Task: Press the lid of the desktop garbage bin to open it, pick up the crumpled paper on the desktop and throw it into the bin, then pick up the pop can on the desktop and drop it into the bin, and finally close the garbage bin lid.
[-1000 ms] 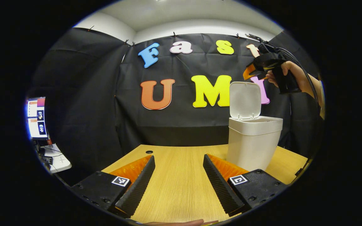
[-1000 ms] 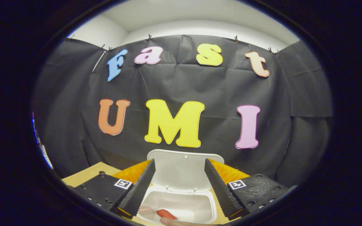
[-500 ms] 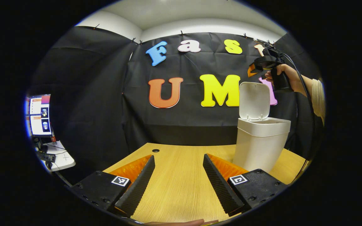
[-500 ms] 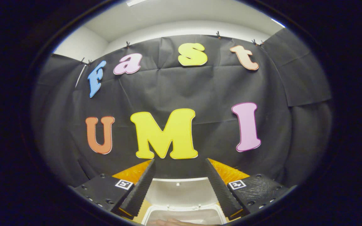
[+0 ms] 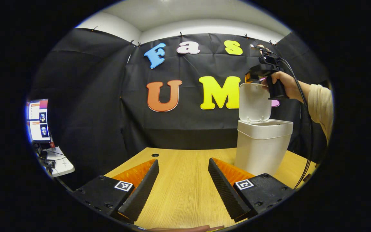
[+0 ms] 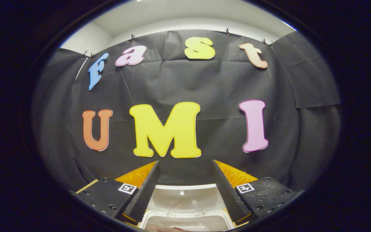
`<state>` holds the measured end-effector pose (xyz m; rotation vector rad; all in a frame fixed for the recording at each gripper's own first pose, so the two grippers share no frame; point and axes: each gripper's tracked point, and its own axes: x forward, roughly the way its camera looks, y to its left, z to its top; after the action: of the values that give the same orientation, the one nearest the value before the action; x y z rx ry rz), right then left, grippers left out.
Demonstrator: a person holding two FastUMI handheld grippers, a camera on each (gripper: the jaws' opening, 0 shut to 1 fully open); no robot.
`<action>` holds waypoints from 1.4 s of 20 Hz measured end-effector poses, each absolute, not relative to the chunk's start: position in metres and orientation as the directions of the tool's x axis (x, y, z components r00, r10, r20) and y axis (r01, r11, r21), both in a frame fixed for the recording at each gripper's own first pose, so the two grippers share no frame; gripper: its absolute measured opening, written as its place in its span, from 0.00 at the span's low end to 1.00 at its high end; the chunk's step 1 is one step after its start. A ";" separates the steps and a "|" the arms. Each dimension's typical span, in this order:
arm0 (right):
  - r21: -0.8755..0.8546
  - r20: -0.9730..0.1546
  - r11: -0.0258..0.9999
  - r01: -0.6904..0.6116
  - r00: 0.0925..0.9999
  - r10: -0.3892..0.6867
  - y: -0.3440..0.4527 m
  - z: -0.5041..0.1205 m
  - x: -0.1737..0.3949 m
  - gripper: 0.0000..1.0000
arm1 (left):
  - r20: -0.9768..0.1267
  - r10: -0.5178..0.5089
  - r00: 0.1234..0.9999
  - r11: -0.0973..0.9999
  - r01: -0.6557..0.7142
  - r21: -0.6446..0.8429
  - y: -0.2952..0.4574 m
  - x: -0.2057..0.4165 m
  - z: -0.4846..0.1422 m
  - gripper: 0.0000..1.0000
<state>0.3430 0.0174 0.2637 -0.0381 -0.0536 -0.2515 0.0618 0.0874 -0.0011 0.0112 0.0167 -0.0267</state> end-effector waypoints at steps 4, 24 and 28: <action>-0.030 0.039 0.975 0.220 0.975 -0.219 0.019 0.256 0.325 0.96 | -0.010 -0.023 1.000 0.999 0.023 0.023 0.097 0.059 0.000 0.99; -0.015 -0.249 0.976 0.218 0.944 -0.215 0.011 0.105 0.249 0.97 | -0.062 -0.005 0.998 1.000 0.006 0.017 0.097 0.075 -0.023 0.99; -0.032 -0.244 0.975 0.220 0.944 -0.221 0.011 0.098 0.235 0.95 | -0.045 -0.003 0.999 0.999 0.005 0.038 0.093 0.070 -0.017 0.99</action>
<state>0.2353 0.0113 0.0979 -0.0047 0.2488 -0.2251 0.0698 0.0934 -0.0174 0.0381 0.0445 -0.0042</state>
